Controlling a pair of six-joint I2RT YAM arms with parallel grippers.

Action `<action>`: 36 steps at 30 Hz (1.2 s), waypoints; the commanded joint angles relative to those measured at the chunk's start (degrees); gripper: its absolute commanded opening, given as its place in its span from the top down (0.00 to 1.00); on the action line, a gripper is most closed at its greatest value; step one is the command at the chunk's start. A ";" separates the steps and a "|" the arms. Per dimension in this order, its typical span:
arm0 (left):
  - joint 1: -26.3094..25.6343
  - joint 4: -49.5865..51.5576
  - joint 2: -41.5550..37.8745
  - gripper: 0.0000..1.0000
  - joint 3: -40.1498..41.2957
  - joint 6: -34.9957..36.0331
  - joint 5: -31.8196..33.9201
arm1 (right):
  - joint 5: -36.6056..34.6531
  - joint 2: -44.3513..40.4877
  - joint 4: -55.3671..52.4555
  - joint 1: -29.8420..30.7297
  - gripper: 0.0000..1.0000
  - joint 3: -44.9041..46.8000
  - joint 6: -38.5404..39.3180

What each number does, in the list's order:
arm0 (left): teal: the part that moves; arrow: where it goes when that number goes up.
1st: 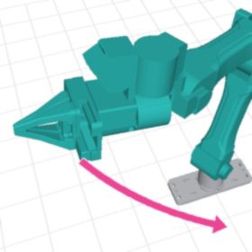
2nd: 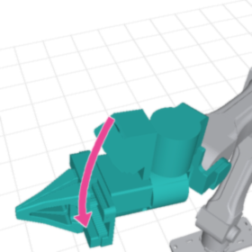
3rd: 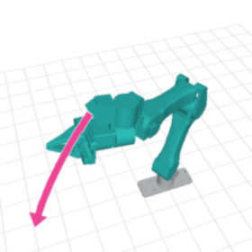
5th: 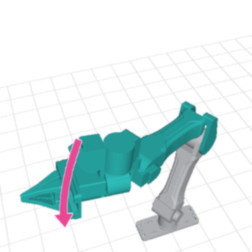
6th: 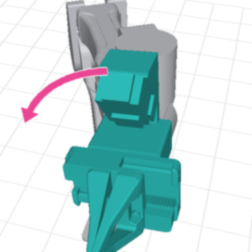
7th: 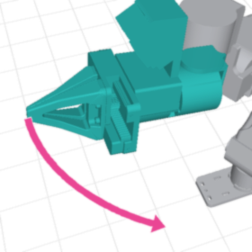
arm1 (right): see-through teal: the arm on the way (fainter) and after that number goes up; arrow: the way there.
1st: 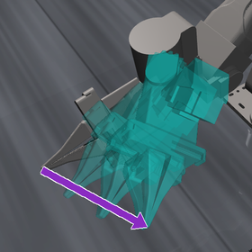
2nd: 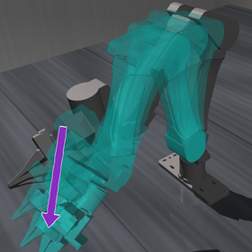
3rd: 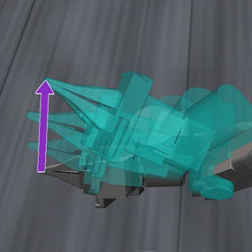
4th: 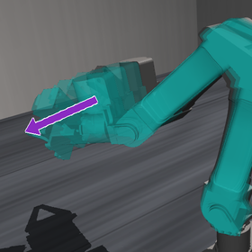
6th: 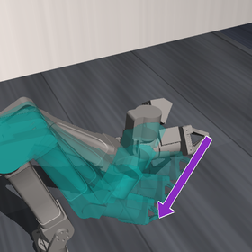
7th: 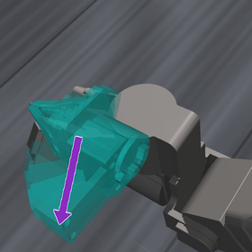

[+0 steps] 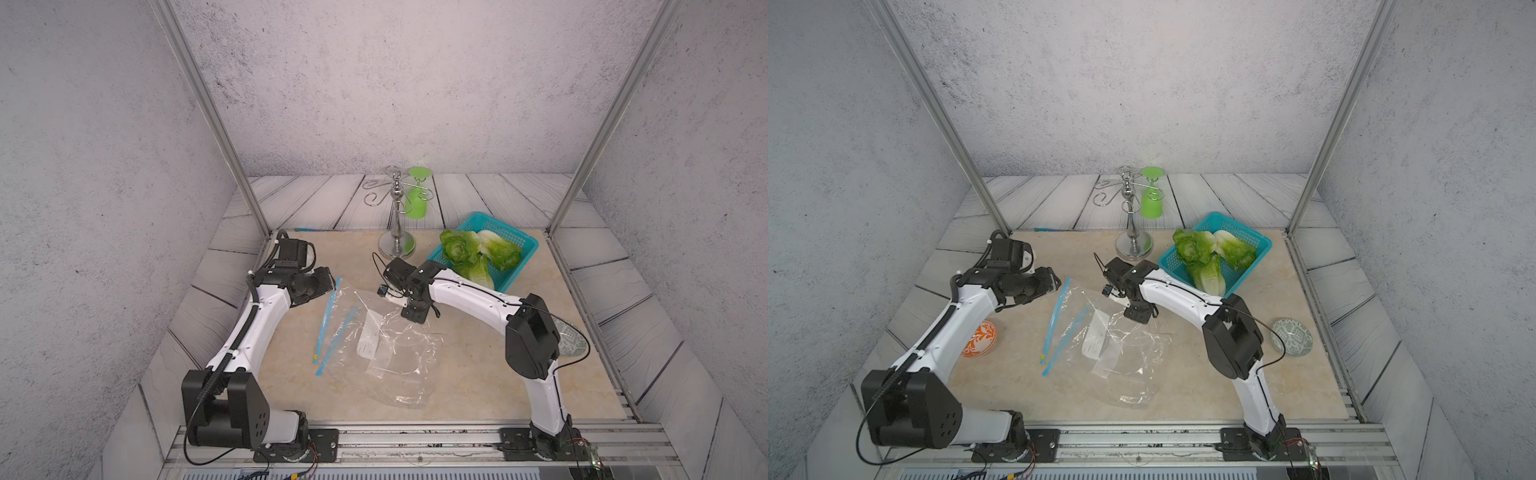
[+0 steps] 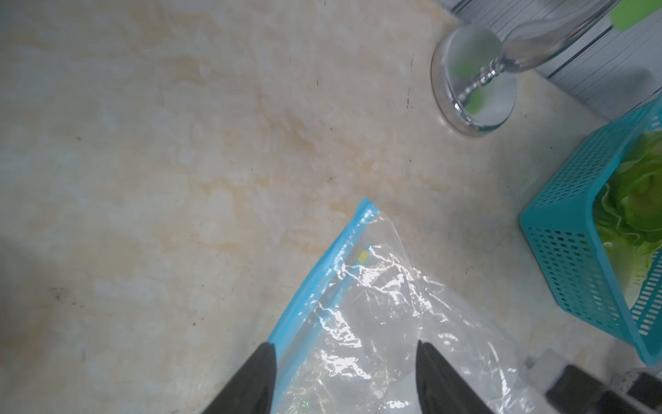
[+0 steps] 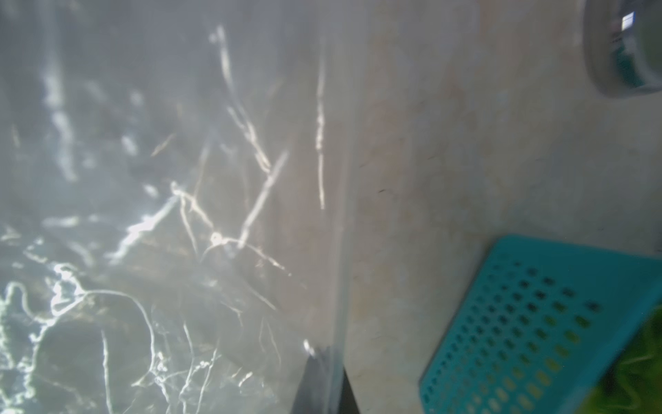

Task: Put the chinese cabbages into a zipper bag and zip it
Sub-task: Adjust the zipper food storage bag at the center of the board.

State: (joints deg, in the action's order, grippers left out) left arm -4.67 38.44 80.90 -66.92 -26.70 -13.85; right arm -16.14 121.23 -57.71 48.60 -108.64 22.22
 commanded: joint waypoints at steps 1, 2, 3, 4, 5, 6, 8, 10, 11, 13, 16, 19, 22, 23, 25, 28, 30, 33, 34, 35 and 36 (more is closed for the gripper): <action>0.15 -1.04 0.98 0.33 1.57 -2.74 -2.80 | -10.20 8.15 3.69 -0.69 0.72 -11.42 5.90; 0.27 -0.51 1.10 0.33 1.78 -2.98 -2.40 | -9.84 9.49 2.11 -0.78 0.64 -15.01 4.72; 0.40 0.11 1.18 0.33 2.15 -3.45 -1.51 | -9.87 9.77 1.46 -0.79 0.59 -16.69 3.43; 0.68 0.56 1.27 0.33 2.59 -3.71 -0.68 | -9.88 9.15 1.82 -0.85 0.55 -16.95 1.53; 1.03 0.59 1.27 0.33 3.23 -3.88 -0.28 | -9.33 7.41 2.23 -0.95 0.52 -15.99 -0.98; 1.45 0.49 1.27 0.33 3.87 -4.10 -0.32 | -7.81 5.90 2.21 -1.09 0.51 -14.90 -3.35; 2.64 -0.17 1.19 0.33 5.16 -4.20 -0.86 | -4.57 2.18 1.84 -1.14 0.49 -11.60 -8.77; 3.93 -0.97 1.03 0.33 5.88 -4.41 -1.91 | -1.88 -1.78 0.40 -1.32 0.47 -8.20 -16.49; 4.37 -0.99 1.07 0.33 5.92 -4.42 -2.08 | -0.23 -3.42 -1.16 -1.40 0.46 -6.82 -20.89; 4.76 -0.66 1.35 0.33 6.05 -4.33 -1.59 | 5.31 -6.17 -4.26 -1.60 0.46 -4.68 -29.37; 4.84 -0.20 2.60 0.34 7.40 -4.60 -2.13 | 13.70 -10.30 -5.05 -1.84 0.43 1.73 -41.93; 4.84 -1.06 2.82 0.34 9.59 -6.04 -3.43 | 15.09 -14.70 -4.14 -2.90 0.40 10.93 -50.83; 4.72 -4.36 2.15 0.35 12.80 -7.35 -5.59 | 22.88 -21.02 1.18 -6.38 0.37 22.00 -55.03; 4.71 -4.91 2.44 0.36 13.48 -7.89 -5.82 | 25.57 -23.27 3.81 -7.30 0.33 25.55 -57.73; 4.56 -5.13 3.60 0.36 14.30 -8.15 -5.91 | 29.16 -27.00 6.77 -8.50 0.29 31.04 -59.49; 4.61 -3.82 4.78 0.37 14.71 -7.15 -4.14 | 29.67 -29.22 5.85 -8.52 0.28 33.98 -59.06; 4.68 -2.95 4.78 0.37 14.34 -6.22 -2.37 | 29.56 -30.03 6.06 -8.61 0.28 35.97 -59.38; 4.70 -3.02 4.77 0.37 14.00 -5.65 -0.19 | 31.94 -30.24 10.01 -8.70 0.28 39.51 -62.09; 4.69 -3.30 5.34 0.37 14.21 -6.09 0.84 | 33.87 -30.02 12.99 -8.94 0.28 40.58 -63.43; 4.91 -2.87 6.01 0.37 13.85 -6.13 1.66 | 35.52 -29.63 14.99 -9.25 0.28 40.69 -64.29; 5.27 -2.00 7.04 0.37 13.07 -5.55 2.53 | 36.48 -29.02 16.79 -9.48 0.28 40.04 -64.89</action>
State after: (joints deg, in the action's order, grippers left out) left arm -0.05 34.59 86.21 -52.66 -32.34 -14.79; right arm 15.62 92.47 -47.42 39.70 -68.93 -38.68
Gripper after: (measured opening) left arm 0.633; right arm 0.721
